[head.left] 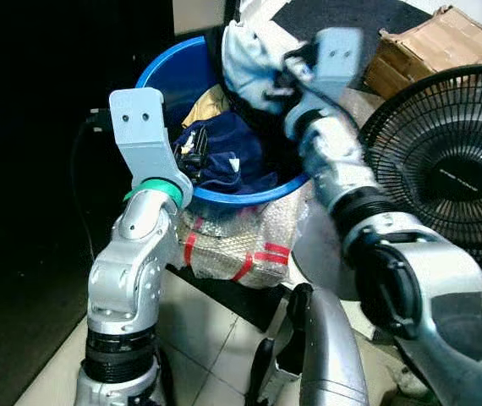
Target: Clothes washing
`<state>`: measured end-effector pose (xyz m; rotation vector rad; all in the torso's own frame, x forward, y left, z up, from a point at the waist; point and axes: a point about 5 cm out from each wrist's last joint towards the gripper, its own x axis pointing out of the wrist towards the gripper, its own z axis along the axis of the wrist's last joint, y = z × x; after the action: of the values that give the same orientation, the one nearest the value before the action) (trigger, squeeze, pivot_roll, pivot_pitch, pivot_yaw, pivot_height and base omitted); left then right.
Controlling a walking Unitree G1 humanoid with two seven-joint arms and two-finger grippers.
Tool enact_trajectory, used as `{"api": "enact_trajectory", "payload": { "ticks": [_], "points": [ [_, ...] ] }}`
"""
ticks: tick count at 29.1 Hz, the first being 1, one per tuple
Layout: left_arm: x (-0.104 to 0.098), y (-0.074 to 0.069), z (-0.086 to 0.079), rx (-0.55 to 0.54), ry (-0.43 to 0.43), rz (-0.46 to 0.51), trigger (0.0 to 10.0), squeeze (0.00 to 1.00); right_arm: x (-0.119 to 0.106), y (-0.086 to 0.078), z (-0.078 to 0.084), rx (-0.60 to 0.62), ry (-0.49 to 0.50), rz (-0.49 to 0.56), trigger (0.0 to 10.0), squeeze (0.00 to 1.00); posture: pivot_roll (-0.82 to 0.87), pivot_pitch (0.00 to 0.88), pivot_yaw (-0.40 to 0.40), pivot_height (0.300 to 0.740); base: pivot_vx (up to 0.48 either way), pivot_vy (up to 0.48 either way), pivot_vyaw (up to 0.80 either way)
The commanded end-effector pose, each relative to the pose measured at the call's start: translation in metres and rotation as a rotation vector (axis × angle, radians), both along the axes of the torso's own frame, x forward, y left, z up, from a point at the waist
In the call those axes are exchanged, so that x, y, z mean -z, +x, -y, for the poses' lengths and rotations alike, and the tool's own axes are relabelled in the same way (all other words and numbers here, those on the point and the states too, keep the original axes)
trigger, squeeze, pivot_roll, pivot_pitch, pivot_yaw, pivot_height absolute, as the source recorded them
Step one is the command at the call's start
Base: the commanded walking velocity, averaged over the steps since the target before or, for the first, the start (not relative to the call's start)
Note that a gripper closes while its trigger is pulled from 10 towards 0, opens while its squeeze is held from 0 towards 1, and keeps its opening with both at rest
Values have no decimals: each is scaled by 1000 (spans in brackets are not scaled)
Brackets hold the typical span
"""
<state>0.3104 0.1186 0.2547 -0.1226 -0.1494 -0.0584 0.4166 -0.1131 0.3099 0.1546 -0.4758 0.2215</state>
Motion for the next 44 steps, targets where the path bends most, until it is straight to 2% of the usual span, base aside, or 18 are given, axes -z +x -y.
{"api": "enact_trajectory", "payload": {
  "ticks": [1, 3, 6, 8, 9, 10, 14, 16, 17, 18, 19, 20, 25, 35, 38, 44],
  "points": [
    [24, 4, -10, -41, 1, -111, 10000, 0, -7, -5, 10, 19, 11, 79, 0, 0, 162, 182, -80, 439, 0, 0, 0],
    [17, 5, -14, -39, 2, -83, 10000, 0, -24, -16, 27, 47, 2, 203, 0, 0, 147, 152, -71, 439, 0, 0, 0],
    [15, 6, -14, -37, 3, -72, 10000, 0, -31, -23, 33, 56, 1, 253, 0, 0, 143, 142, -68, 439, 0, 0, 0],
    [9, 9, -17, -31, 3, -45, 10000, 0, -45, -39, 40, 60, -14, 341, 0, 0, 114, 91, -51, 439, 0, 0, 0],
    [9, 9, -17, -31, 3, -45, 10000, 0, -45, -39, 40, 60, -14, 341, 0, 0, 114, 91, -51, 439, 0, 0, 0],
    [6, 11, -18, -29, 4, -30, 10000, 0, -48, -45, 40, 60, -22, 363, 10000, 0, 110, 78, -49, 439, 0, 0, 0],
    [-3, 11, -21, -16, 6, 22, 10000, 0, -47, -56, 41, 58, -33, 386, 10000, 0, 105, 58, -43, 439, 0, 0, 0],
    [-17, 6, -23, 7, 10, 103, 10000, 0, -26, -62, 41, 37, -5, 309, 10000, 0, 93, 37, -35, 439, 0, 0, 0],
    [-17, 6, -23, 7, 10, 103, 10000, 0, -26, -62, 41, 37, -5, 309, 10000, 0, 93, 37, -35, 439, 0, 0, 0],
    [-27, 3, -24, 26, 11, 157, 10000, 0, 1, -66, 38, 9, 36, 193, 10000, 0, 86, 23, -31, 439, 0, 0, 0],
    [-27, 3, -24, 26, 11, 157, 10000, 0, 1, -66, 38, 9, 36, 193, 10000, 0, 86, 23, -31, 439, 0, 0, 0],
    [-32, 2, -25, 30, 13, 182, 10000, 0, 14, -68, 37, 11, 53, 146, 10000, 0, 81, 11, -27, 439, 0, 0, 0],
    [-43, 3, -28, 38, 8, 233, 10000, 0, 35, -75, 38, 34, 60, 78, 10000, 0, 63, 0, -26, 439, 0, 0, 0],
    [-52, 8, -20, 76, -8, 274, 10000, 0, 42, -71, 42, 75, 58, 21, 10000, 0, 58, 0, -30, 439, 0, 0, 0],
    [-54, 9, -19, 88, -3, 281, 10000, 0, 47, -71, 43, 86, 88, -14, 10000, 0, 62, 0, -24, 454, 0, 0, 0],
    [-50, 10, -21, 80, 9, 271, 10000, 0, 50, -70, 40, 94, 87, -35, 10000, 0, 63, 0, -24, 474, 0, 0, 0]
  ]
}}
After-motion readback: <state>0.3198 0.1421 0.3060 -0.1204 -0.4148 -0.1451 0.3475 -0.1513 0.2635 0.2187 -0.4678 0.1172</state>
